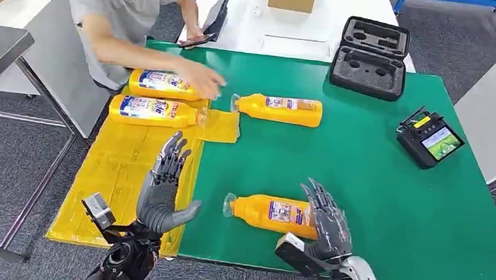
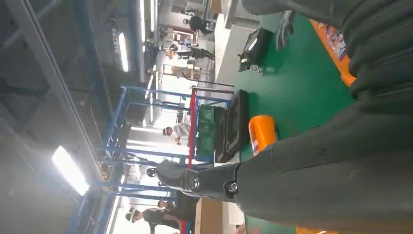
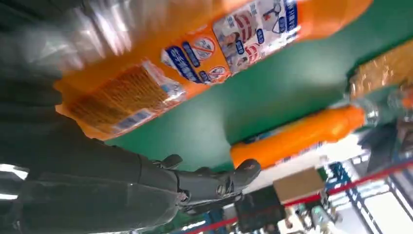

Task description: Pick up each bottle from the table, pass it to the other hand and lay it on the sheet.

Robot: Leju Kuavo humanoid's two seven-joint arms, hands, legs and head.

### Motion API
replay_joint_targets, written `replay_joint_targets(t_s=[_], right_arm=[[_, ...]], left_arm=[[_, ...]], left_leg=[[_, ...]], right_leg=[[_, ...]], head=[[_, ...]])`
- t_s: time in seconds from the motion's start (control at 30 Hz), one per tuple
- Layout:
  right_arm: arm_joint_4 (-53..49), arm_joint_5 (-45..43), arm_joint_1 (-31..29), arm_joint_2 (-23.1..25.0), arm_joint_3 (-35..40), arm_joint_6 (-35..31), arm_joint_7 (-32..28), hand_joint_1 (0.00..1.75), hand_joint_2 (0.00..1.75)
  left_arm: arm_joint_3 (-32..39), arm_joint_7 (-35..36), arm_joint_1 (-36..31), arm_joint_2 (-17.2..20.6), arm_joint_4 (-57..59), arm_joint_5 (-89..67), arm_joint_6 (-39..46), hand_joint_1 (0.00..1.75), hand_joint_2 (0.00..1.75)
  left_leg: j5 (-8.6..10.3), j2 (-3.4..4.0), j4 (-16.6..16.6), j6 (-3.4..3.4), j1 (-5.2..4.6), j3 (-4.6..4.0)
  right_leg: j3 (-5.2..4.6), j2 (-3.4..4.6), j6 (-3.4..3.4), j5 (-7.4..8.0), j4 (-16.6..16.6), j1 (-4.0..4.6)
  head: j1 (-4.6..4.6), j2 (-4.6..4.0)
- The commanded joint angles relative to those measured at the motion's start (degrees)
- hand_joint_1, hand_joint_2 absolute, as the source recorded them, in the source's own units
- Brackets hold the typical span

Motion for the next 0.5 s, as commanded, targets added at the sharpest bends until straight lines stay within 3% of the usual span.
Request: replay_joint_targets(t_s=[0.03, 0.27, 0.5], right_arm=[[8.0, -1.5, -6.1, -4.7, 4.3, 6.3, -0.6, 0.00, 1.75], [18.3, -0.1, -15.5, -7.4, 8.9, 10.9, -1.8, 0.00, 1.75], [24.4, -0.8, -19.4, -8.0, 10.2, 12.0, -3.0, 0.00, 1.75]], left_arm=[[-1.3, -4.0, -2.5, 1.3, 4.8, 0.0, -0.4, 0.00, 1.75], [-1.3, -4.0, -3.0, 1.5, 6.0, 0.3, 0.1, 0.00, 1.75], [-1.4, -4.0, -2.7, 1.6, 6.4, 0.0, 0.4, 0.00, 1.75]], left_leg=[[0.00, 0.13, -0.1, -0.06, 0.03, 0.16], [0.01, 0.20, -0.1, -0.07, 0.03, 0.15], [0.08, 0.23, -0.1, -0.10, 0.04, 0.26]], right_leg=[[0.14, 0.09, -0.07, 0.05, -0.1, 0.04], [0.11, 0.17, -0.08, 0.08, -0.1, 0.05], [0.25, 0.15, -0.12, 0.16, -0.2, 0.07]], head=[[-0.02, 0.00], [-0.02, 0.00], [-0.04, 0.02]])
